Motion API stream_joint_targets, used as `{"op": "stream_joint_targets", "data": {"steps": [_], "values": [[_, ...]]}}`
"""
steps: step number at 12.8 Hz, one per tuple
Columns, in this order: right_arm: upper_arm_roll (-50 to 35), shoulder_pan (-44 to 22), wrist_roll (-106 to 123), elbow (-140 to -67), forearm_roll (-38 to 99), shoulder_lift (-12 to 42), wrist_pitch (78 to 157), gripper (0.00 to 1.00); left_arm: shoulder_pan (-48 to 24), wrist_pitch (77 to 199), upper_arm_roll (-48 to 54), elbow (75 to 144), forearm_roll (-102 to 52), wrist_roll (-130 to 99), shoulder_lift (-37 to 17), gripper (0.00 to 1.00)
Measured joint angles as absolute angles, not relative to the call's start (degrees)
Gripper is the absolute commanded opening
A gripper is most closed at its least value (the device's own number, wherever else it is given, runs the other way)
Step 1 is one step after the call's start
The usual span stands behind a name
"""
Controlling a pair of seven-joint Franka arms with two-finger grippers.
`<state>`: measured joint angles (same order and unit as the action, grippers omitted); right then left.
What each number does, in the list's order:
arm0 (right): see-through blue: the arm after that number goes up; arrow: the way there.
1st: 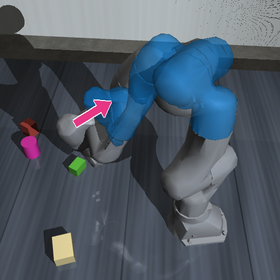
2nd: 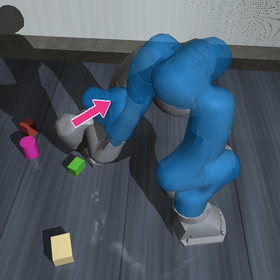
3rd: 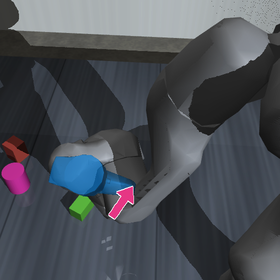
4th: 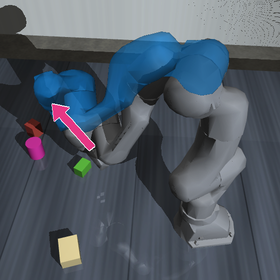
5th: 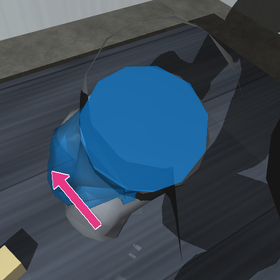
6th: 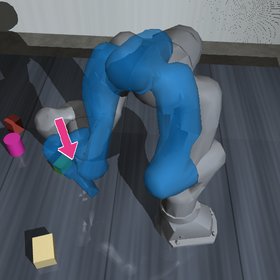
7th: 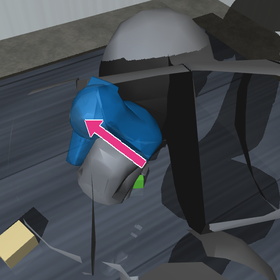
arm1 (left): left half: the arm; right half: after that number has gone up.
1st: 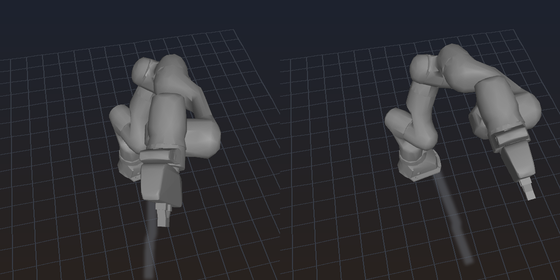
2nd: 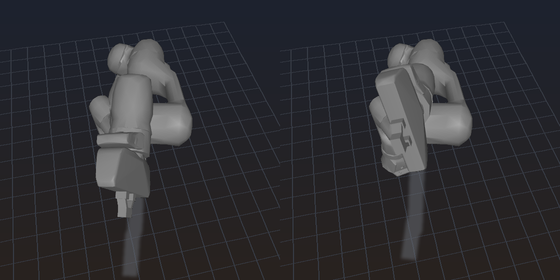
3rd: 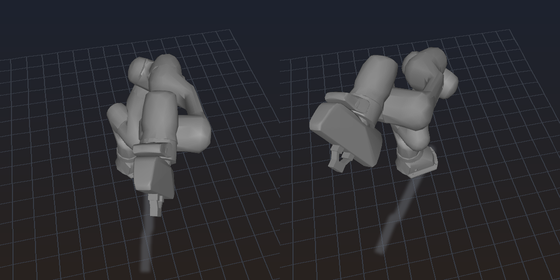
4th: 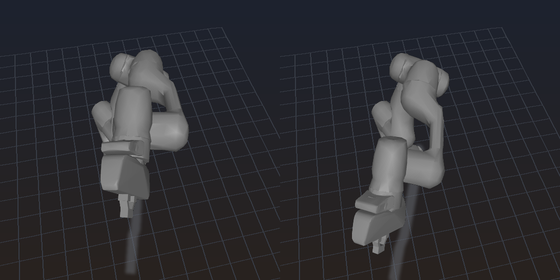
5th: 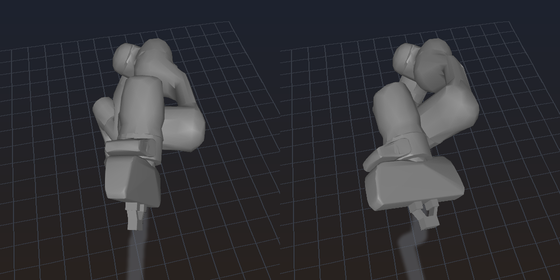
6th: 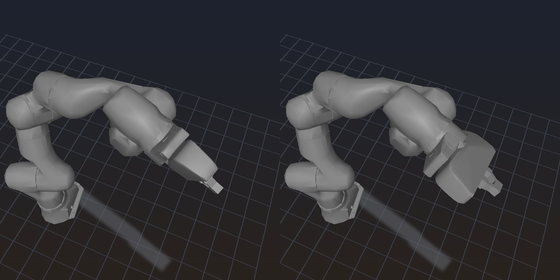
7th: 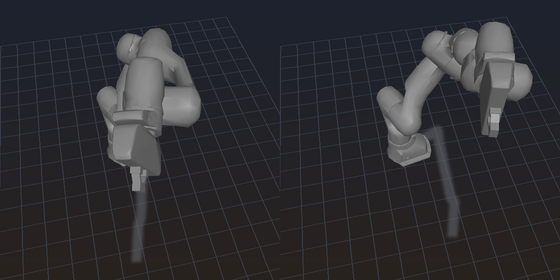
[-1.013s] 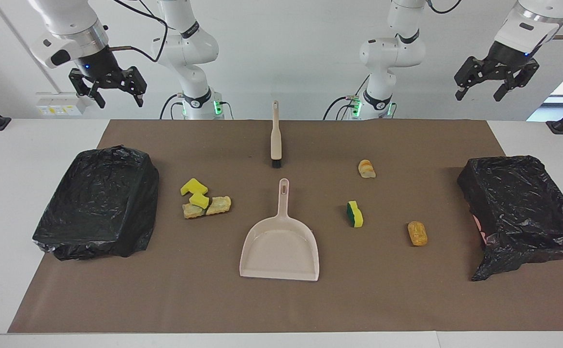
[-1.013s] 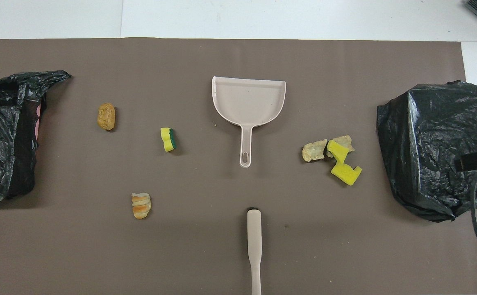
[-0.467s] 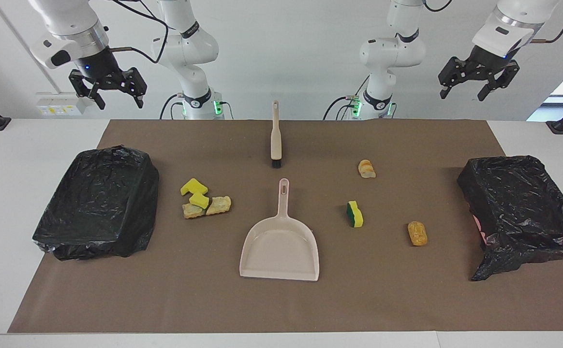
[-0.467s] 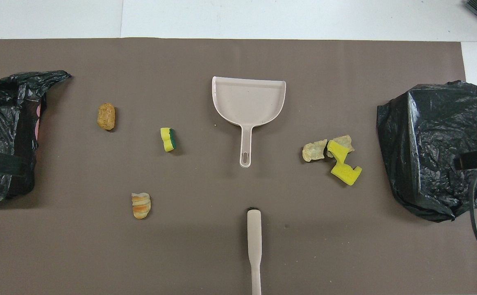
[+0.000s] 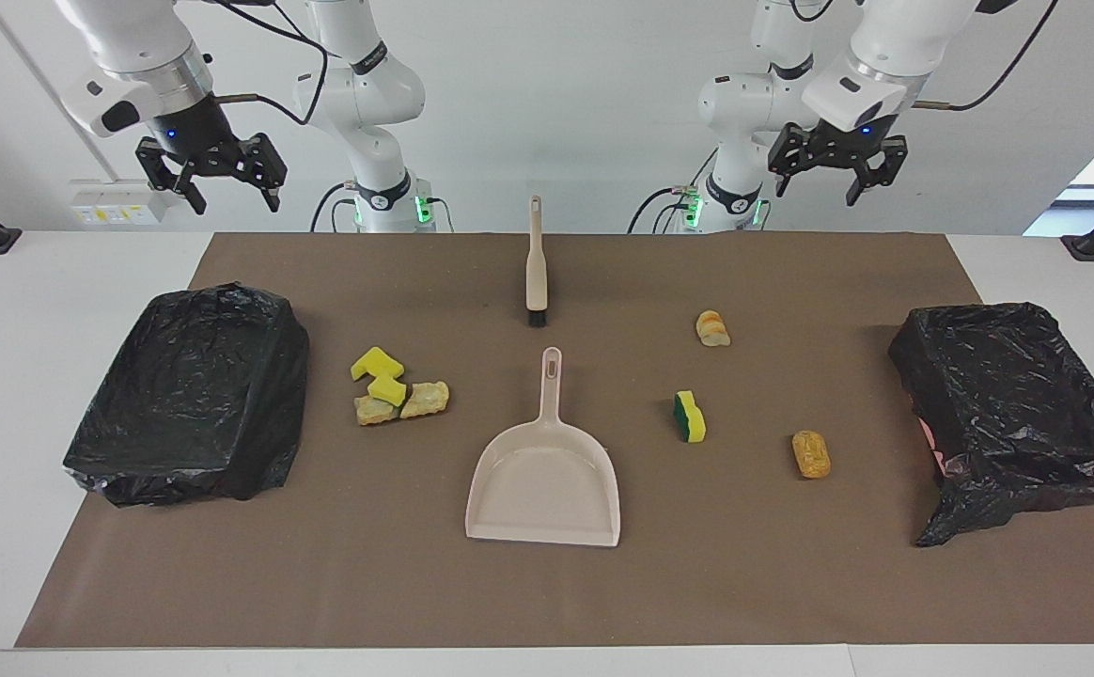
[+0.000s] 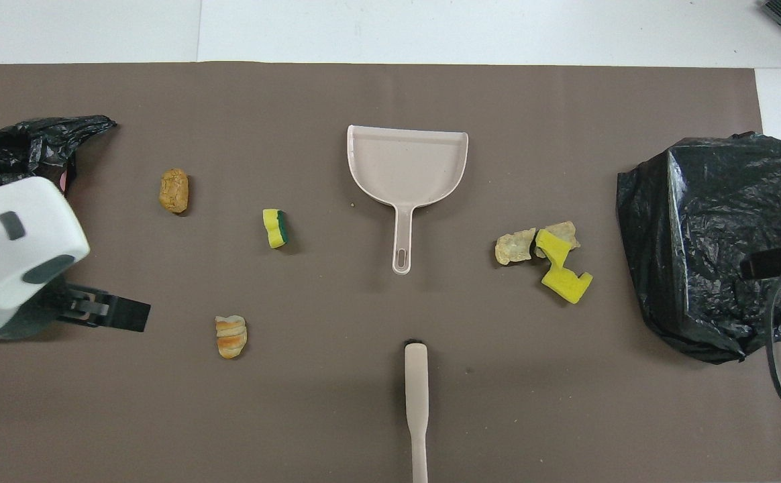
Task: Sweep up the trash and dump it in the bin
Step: 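Reach the left gripper down to the beige brush handle and grasp it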
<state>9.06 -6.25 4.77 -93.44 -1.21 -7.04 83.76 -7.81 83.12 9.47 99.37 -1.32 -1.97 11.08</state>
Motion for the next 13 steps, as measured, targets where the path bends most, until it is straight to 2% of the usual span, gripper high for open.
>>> {"op": "stream_joint_targets", "data": {"steps": [2,6,13], "values": [[9.06,-6.25,4.77,-94.19,-1.21,-7.03,83.86,1.00,-12.59,87.77,9.78,104.48,-1.39,-8.10,12.00,1.00],[8.99,-6.34,4.76,-95.27,-1.21,-6.12,90.73,1.00,-23.07,98.54,9.96,113.42,-1.61,-22.08,12.32,1.00],[9.03,-6.30,6.02,-96.09,-1.56,-6.08,90.30,1.00,-40.38,111.90,9.99,124.50,-1.99,-39.56,10.95,1.00]]}}
